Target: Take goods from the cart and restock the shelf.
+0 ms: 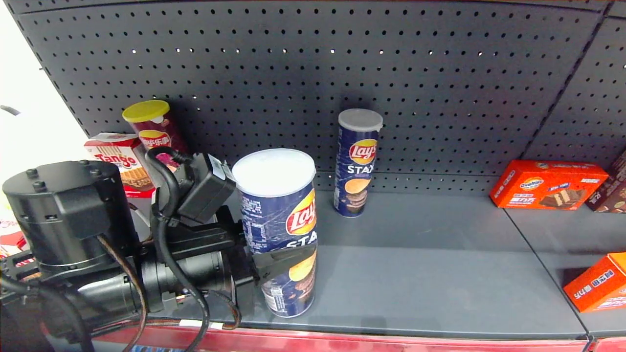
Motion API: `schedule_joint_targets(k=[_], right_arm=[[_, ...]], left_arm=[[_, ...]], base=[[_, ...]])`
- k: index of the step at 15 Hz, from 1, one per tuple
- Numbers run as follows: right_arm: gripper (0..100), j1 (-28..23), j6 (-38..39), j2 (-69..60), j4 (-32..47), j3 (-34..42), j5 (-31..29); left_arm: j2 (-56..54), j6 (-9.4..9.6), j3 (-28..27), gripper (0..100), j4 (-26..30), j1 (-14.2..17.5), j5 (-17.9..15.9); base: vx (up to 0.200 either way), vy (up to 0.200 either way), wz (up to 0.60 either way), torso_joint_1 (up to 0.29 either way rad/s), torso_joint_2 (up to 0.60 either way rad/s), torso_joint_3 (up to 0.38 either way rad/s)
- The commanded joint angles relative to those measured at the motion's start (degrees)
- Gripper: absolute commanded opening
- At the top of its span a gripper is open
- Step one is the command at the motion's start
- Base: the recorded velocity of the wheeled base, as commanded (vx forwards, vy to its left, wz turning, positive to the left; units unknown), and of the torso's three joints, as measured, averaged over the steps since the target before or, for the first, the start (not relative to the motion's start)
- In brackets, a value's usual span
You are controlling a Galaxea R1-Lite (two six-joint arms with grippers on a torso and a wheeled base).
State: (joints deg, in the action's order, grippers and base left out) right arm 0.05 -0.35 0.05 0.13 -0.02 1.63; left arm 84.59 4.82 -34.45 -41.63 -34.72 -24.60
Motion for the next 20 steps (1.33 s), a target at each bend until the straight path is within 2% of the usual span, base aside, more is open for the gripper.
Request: schedule_joint_targets(k=[1,3,4,5,6,8,9,10,14,15,19,20], right_arm=[[100,0.13,0.0,0.13,0.04,-0.06,0.04],[100,0.04,0.35,0.83,0.13,-2.79,-0.14],[100,0.21,1.85,11.46,1.98,-16.85,-0.14],[100,0.3,3.17,17.62,4.61,-21.95,0.39],[100,2.06,3.87,20.34,9.71,-29.42,3.38],[100,4.17,3.78,25.53,11.73,-31.88,7.95],[100,6.98,3.78,28.69,9.18,-31.97,12.52],[100,10.41,3.69,34.49,3.82,-31.44,14.27],[100,14.45,2.81,47.41,-2.77,-33.02,14.98],[100,15.68,2.9,52.16,-7.34,-33.55,15.86],[100,17.0,2.55,62.62,-14.11,-36.63,16.56],[100,18.14,2.55,67.71,-18.5,-38.74,16.91]], left_arm=[[-0.22,0.11,0.17,0,-0.12,0.71,0.08],[-0.3,0.19,0.7,0,-0.21,0.88,0.25],[-0.13,0.19,0.96,0,-0.21,1.41,0.34],[-0.13,0.11,1.05,0,-0.21,1.67,0.34],[0.05,0.11,0.44,0,-0.21,2.11,0.25],[0.66,0.02,0.0,0,-0.21,2.64,-0.01],[1.19,0.11,-0.09,0,-0.47,2.81,-0.1],[1.54,-0.24,-0.09,0,-2.14,3.43,-0.1],[1.45,-0.33,0.0,0,-2.23,4.04,-0.01],[1.72,-0.33,-0.18,0,-2.23,3.96,-0.01],[1.72,-0.33,-0.18,0,-2.23,3.61,0.08],[1.63,-0.33,-0.18,0,-2.23,3.96,0.08]], base=[[0.0,0.0,0.0,0.0,0.0,0.0],[0.0,0.0,0.0,0.0,0.0,0.0],[0.0,0.0,0.0,0.0,0.0,0.0],[0.0,0.0,0.0,0.0,0.0,0.0],[0.0,0.0,0.0,0.0,0.0,0.0],[0.0,0.0,0.0,0.0,0.0,0.0],[0.0,0.0,0.0,0.0,0.0,0.0],[0.0,0.0,0.0,0.0,0.0,0.0],[0.0,0.0,0.0,0.0,0.0,0.0],[0.0,0.0,0.0,0.0,0.0,0.0],[0.0,0.0,0.0,0.0,0.0,0.0],[0.0,0.0,0.0,0.0,0.0,0.0]])
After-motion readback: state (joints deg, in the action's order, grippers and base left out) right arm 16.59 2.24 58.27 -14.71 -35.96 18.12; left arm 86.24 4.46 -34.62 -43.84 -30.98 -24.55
